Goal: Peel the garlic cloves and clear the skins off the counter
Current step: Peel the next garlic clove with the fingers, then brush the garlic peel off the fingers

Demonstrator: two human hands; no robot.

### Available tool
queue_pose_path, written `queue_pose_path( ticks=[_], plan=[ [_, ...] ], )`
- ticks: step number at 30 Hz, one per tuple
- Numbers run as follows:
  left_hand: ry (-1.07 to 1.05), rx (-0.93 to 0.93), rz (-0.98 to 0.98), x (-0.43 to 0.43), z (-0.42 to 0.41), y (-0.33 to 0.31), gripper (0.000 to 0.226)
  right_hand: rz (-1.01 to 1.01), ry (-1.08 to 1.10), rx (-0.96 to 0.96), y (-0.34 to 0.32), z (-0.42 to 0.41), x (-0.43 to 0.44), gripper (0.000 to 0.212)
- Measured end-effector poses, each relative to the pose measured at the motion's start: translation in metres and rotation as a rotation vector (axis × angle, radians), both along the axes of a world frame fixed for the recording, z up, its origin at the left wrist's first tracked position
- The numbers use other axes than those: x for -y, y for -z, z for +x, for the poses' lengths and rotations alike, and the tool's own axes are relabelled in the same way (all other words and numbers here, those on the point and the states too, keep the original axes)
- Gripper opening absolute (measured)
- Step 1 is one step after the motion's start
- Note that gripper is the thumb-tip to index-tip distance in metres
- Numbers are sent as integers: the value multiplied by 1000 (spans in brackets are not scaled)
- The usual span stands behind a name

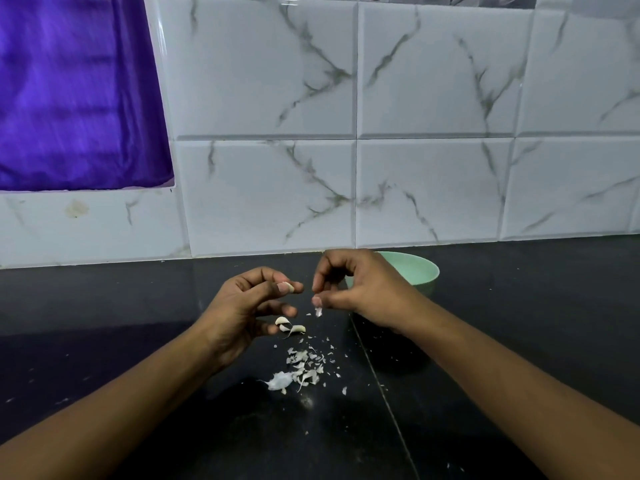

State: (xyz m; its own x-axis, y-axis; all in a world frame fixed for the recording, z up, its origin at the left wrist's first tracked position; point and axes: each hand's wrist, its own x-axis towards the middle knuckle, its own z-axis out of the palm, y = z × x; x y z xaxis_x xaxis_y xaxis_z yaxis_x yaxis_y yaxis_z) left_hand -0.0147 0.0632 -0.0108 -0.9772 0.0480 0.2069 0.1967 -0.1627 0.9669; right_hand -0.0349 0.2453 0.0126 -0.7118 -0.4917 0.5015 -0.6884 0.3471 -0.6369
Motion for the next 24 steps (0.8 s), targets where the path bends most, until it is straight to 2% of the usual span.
queue_pose_path(
  ticks=[5, 8, 11, 15, 18, 19, 24],
  plan=[
    [-11, 36, -78, 0, -3, 4, 9, -174, -68, 312, -3, -1, -2, 25],
    [11, 55, -115, -2, -4, 6, 9, -1, -82, 410, -8, -1, -6, 35],
    [10, 51, -118, -1, -4, 9, 9, 121, -15, 329, -5, -6, -7, 33],
    [-7, 26, -116, -1, -6, 11, 8, -94, 38, 223, 3, -14, -5, 9],
    [-21, -4, -120, -2, -6, 12, 9, -20, -22, 240, 11, -15, -1, 39],
    [-31, -15, -116, -3, -6, 12, 12, -2, -42, 220, 14, -14, 2, 43],
    [-59, -59, -102, -3, -6, 12, 20, -82, -29, -4, 21, -11, 12, 20]
  ],
)
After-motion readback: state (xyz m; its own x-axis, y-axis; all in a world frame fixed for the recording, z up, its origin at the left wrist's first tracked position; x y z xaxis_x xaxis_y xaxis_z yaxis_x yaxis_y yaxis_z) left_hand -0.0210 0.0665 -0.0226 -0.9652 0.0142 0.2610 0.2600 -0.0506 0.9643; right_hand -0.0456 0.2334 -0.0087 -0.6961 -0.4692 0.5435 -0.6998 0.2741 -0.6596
